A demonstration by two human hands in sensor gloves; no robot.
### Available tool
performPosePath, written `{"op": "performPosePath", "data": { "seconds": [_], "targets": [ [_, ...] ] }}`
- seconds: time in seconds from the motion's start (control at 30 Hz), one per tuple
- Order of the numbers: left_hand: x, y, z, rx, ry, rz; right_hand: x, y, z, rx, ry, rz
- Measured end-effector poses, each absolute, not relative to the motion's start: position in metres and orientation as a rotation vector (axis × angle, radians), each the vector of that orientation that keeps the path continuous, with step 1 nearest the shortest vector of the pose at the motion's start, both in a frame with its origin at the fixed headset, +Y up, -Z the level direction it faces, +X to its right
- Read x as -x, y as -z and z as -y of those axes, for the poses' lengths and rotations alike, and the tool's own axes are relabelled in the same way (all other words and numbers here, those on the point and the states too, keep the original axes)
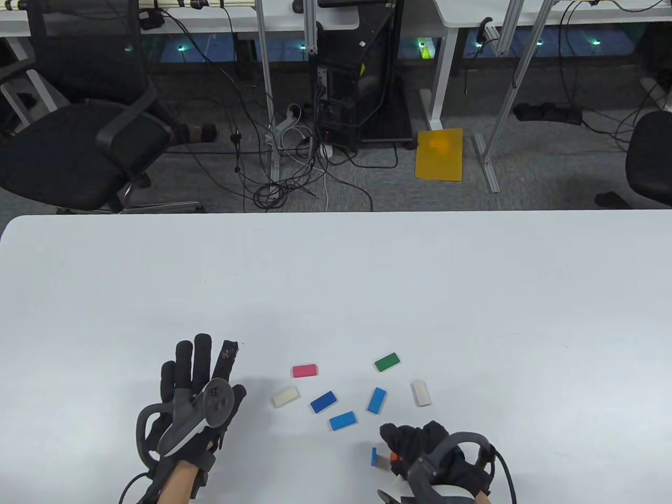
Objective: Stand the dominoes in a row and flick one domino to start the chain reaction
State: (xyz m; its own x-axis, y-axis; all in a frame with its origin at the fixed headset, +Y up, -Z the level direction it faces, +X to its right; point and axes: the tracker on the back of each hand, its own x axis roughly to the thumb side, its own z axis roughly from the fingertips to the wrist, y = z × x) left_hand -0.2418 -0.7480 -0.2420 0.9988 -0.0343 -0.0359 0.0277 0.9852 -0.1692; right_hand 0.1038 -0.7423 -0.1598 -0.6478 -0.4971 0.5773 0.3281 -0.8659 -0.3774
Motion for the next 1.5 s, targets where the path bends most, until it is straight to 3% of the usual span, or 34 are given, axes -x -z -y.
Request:
{"op": "performPosePath", "data": {
  "seconds": [1.5],
  "targets": [
    [0.2397,0.2424,0.7489,0.165,0.037,-0.026,-0.0967,0.1549,0.7407,0.975,2.399,-0.368]
  ]
}}
